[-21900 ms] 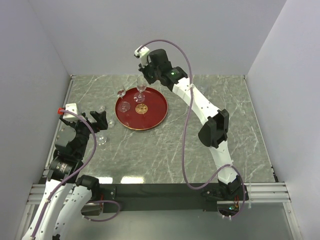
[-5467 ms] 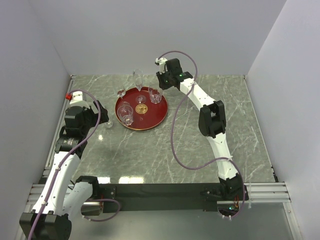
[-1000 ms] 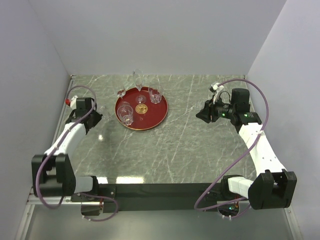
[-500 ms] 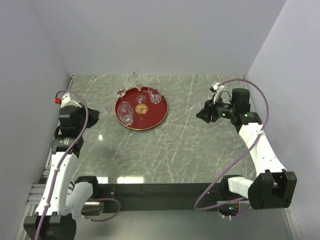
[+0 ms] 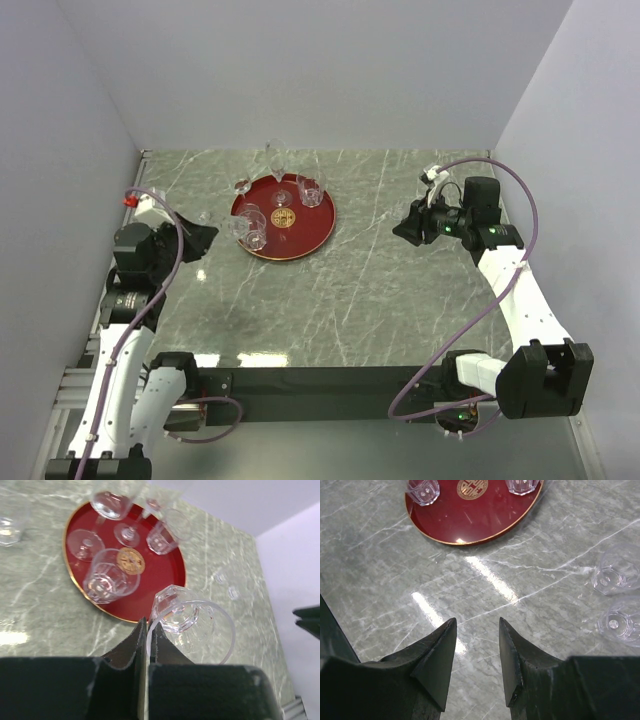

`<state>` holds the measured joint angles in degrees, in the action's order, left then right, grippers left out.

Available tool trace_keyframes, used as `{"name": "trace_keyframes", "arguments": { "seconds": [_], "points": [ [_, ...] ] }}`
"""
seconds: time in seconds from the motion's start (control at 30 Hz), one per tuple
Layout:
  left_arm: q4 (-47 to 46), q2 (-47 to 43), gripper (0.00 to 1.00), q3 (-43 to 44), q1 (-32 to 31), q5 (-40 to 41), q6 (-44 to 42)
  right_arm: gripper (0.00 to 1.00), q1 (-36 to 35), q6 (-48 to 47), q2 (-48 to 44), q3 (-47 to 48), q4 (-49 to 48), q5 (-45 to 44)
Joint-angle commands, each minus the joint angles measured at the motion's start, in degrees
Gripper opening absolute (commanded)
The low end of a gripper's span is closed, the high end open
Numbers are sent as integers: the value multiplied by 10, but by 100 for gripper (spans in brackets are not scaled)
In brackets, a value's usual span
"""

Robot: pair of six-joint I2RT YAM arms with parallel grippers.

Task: Place the glasses into the tray
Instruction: Place the glass into the tray

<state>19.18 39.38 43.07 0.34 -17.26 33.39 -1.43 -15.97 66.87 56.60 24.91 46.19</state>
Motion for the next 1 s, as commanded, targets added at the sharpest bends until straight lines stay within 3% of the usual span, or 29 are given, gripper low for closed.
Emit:
{"name": "trace_keyframes", "arguments": {
  "seconds": [0.0,0.63,0.97],
  "points": [
    [-49,-15,1,-2,-22,-32,-20,47,6,-6,-4,-5,-12,3],
    [-84,0,1,10,-237,77,-77,47,10,-6,-1,-6,-12,-1],
    [-72,59,1,46,-363,171,-113,47,13,-8,-2,-6,-12,0]
  ]
}}
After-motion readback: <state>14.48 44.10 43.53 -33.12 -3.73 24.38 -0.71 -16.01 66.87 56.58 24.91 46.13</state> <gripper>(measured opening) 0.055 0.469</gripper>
